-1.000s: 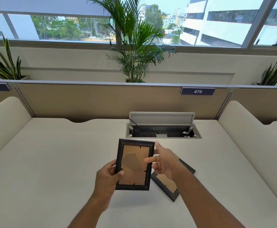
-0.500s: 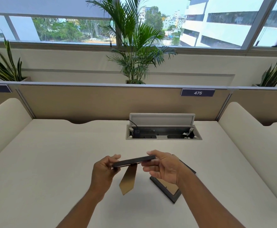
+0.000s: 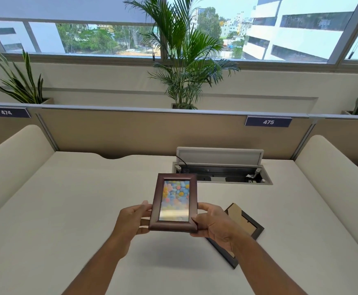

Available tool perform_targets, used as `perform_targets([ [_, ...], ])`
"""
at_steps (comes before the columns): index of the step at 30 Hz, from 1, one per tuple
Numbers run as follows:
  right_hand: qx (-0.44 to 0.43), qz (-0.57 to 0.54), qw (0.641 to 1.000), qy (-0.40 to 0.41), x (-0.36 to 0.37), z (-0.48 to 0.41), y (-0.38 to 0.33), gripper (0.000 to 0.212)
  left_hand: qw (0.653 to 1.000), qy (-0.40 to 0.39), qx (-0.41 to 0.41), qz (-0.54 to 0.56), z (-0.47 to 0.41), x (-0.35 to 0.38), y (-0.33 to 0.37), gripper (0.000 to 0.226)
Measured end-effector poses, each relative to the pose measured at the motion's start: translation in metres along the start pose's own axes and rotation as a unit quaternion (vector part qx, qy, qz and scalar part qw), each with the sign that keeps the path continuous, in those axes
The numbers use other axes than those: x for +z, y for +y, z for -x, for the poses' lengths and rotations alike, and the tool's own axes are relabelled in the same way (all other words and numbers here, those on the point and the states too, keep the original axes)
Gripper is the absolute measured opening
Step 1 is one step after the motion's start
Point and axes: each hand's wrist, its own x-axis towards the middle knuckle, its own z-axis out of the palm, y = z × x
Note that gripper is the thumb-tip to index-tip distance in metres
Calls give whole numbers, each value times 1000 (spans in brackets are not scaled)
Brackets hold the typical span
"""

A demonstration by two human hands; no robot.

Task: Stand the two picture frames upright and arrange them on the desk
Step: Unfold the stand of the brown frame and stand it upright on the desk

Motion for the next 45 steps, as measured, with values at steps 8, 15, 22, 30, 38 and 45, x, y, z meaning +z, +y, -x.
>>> perform_targets([
  [8, -55, 74, 995, 24, 19, -28, 16, 37, 999, -30, 32, -12, -13, -14, 1, 21],
  [15, -118, 219, 963, 102, 49, -76, 32, 39, 997, 50, 59, -27, -46, -30, -13, 23],
  [22, -172, 277, 940, 104, 83, -124, 41, 44, 992, 100, 73, -33, -91, -57, -28, 22],
  [30, -199, 294, 927, 124, 99, -173, 48, 32, 988, 131, 76, -6, -126, -76, -34, 21],
  [38, -206, 300, 922, 134, 100, -195, 52, 30, 987, 136, 78, -40, -151, -85, -43, 21],
  [45, -185, 305, 925, 135, 101, -197, 61, 30, 986, 137, 72, -60, -154, -87, -52, 22],
])
